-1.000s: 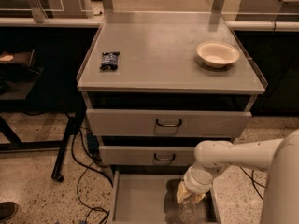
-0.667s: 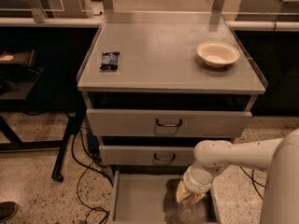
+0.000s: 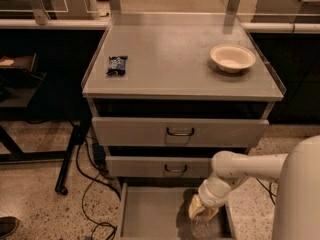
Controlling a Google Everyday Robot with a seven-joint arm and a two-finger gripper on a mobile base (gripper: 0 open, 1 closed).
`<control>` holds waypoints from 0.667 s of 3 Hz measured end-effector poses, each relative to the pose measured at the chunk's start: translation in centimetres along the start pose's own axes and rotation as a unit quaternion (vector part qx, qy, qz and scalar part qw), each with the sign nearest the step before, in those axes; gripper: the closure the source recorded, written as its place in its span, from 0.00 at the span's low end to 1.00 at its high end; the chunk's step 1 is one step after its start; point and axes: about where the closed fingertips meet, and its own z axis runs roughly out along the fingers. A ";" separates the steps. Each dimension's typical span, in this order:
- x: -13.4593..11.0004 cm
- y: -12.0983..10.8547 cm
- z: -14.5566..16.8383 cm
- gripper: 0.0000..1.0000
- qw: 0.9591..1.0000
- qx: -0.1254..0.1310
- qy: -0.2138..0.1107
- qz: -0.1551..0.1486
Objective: Place water bottle into bottom drawer
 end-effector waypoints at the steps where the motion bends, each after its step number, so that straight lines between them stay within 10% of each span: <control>1: -3.0 -0.9 1.2 1.00 0.999 -0.037 -0.003 0.004; 2: -2.8 -0.9 1.3 1.00 0.999 -0.036 -0.002 0.004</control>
Offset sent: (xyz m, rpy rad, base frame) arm 0.0177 -0.0049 -0.0174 0.0587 0.0055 -0.0226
